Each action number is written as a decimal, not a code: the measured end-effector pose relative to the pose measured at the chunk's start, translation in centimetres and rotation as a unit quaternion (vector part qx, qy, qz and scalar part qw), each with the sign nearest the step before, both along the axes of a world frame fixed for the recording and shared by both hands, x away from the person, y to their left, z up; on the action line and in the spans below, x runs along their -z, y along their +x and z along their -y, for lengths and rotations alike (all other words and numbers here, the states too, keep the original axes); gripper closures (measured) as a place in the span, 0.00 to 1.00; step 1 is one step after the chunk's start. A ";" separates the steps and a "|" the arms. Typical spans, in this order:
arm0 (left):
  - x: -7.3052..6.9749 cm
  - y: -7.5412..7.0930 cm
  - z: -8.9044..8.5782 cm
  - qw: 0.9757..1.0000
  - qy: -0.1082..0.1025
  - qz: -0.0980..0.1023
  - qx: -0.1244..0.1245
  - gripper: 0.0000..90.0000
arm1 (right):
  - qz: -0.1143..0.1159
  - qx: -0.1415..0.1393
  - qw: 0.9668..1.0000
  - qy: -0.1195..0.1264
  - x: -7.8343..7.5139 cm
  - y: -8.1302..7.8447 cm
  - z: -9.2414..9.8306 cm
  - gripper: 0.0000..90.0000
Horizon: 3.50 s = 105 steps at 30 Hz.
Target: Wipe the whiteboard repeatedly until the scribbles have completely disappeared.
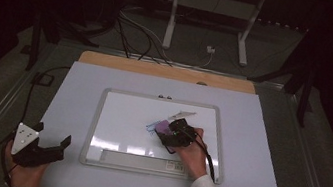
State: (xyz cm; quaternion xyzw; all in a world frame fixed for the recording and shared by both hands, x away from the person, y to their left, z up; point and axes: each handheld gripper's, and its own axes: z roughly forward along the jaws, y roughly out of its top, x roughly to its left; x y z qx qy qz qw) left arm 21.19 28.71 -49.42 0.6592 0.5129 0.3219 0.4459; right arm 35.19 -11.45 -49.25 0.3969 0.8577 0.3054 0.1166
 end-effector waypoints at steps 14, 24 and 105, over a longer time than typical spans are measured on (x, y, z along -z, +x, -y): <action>-0.1 -0.1 -0.1 1.000 -0.001 0.002 0.000 0.01 | 0.004 -0.001 1.000 -0.010 0.0 0.5 -0.7 0.46; 0.0 0.0 -0.1 1.000 -0.001 0.001 -0.001 0.01 | 0.003 0.094 0.995 -0.014 -0.1 2.6 3.2 0.46; 0.0 0.0 -0.2 1.000 -0.003 0.002 -0.001 0.01 | 0.004 0.025 1.000 -0.017 0.0 2.3 -3.8 0.46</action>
